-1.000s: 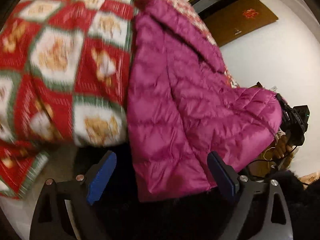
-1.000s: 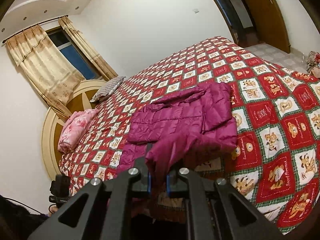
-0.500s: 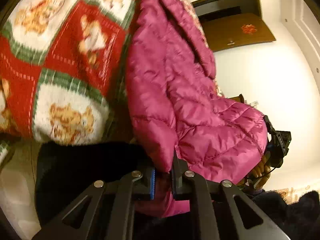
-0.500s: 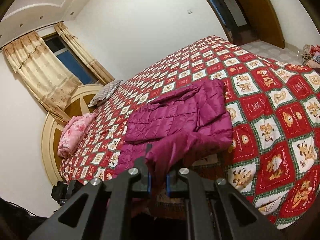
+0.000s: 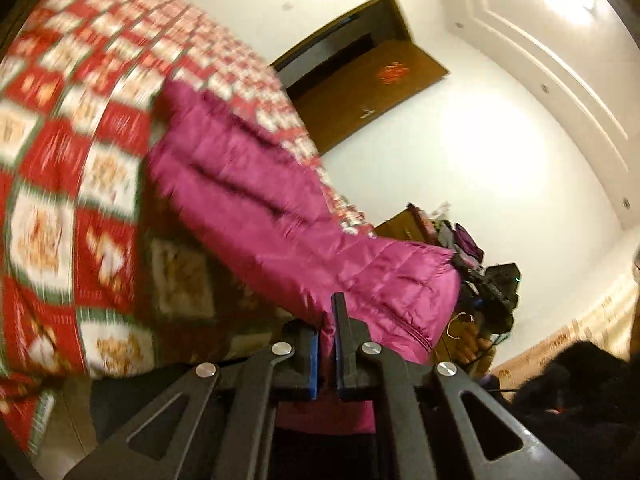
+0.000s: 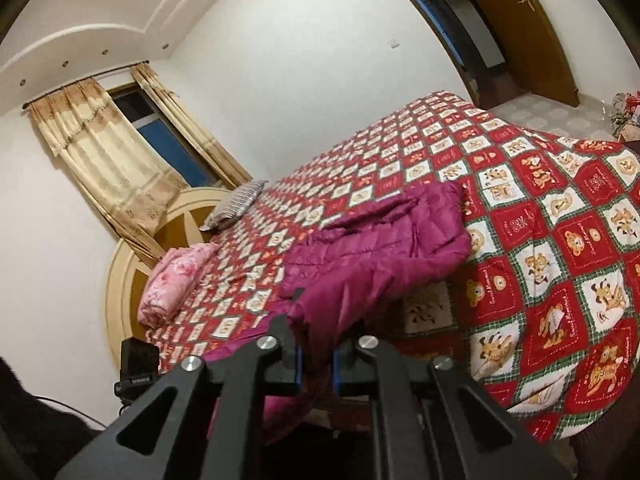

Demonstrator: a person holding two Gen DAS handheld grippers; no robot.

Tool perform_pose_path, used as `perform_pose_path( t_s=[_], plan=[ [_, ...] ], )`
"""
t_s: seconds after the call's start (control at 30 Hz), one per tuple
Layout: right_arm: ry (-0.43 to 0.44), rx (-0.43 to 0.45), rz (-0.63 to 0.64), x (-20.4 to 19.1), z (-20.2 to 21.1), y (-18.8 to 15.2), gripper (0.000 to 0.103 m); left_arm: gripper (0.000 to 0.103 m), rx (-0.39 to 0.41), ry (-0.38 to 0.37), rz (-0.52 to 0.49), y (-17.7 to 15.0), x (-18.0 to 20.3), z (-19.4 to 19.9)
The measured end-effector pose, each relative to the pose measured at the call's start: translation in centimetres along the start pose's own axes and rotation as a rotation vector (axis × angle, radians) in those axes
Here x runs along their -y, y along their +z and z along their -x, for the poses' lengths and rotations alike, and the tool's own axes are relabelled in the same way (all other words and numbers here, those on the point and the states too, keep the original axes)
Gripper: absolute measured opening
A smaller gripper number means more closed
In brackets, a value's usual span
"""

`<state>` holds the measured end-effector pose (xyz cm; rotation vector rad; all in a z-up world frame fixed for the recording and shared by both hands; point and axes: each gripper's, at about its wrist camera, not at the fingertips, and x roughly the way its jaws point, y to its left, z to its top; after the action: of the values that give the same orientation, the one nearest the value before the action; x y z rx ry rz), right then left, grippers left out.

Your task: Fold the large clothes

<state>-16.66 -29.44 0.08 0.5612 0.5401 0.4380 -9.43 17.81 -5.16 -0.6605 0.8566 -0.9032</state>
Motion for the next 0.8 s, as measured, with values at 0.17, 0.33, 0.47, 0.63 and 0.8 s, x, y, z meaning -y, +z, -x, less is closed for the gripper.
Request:
perform_pose_path(
  t_s=[0.17, 0.33, 0.47, 0.63, 0.8],
  plan=[
    [0.018, 0.022, 0.001, 0.2, -0.9, 2.6, 0.013, 0.004, 0.052, -0.003, 0.001, 4.9, -0.5, 0.6],
    [-0.024, 0.023, -0.024, 2.5, -5.3, 7.4, 0.013, 0.004, 0.106, 0.064, 0.056, 13.3, -3.8, -2.6],
    [-0.098, 0.010, -0.093, 6.3, -11.3, 11.1, 0.013, 0.004, 0.107, 0.175, 0.083, 18.5, -7.1, -6.7],
    [-0.257, -0.015, -0.126, 11.2, -19.4, 13.5, 0.013, 0.004, 0.087, 0.344, 0.130, 23.7, -12.4, -12.8],
    [-0.392, -0.070, -0.153, 15.6, -26.4, 12.9, 0.013, 0.004, 0.043, 0.437, 0.219, 25.2, -17.9, -17.0]
  ],
)
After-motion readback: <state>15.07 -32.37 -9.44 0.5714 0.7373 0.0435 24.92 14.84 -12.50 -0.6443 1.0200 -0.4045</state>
